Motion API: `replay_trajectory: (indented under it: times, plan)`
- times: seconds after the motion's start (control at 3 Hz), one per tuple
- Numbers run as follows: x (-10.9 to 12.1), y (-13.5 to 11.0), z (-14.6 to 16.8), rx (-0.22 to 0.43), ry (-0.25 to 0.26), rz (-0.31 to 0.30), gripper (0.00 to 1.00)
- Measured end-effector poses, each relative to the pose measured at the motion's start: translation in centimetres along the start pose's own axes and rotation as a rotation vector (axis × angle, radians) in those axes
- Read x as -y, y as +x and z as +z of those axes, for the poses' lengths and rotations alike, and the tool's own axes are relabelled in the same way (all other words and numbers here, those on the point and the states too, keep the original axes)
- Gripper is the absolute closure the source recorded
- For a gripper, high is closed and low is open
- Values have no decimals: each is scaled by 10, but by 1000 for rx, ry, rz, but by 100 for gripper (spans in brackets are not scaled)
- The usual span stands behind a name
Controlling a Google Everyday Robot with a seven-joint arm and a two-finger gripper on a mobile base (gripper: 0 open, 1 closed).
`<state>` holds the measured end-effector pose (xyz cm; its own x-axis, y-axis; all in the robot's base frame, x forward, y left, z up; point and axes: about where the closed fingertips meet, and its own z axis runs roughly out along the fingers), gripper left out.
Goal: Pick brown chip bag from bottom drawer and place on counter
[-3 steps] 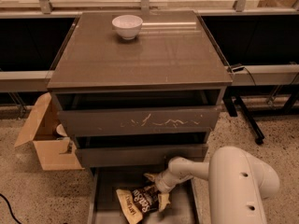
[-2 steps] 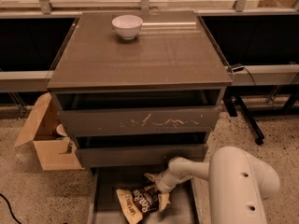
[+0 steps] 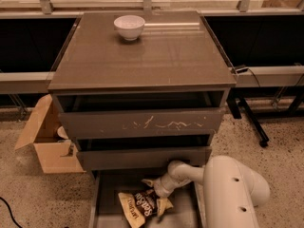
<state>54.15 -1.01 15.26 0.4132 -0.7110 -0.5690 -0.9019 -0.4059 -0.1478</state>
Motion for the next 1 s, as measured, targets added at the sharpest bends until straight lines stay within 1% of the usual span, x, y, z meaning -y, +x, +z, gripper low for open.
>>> replay_trajectory:
  times: [0.33,0.67,1.0]
  plan:
    - [1,1,11,15,-11,-2,25]
    - [1,-1,12,16,-2,-11,48]
    - [4,-1,4,4,21,-16,72]
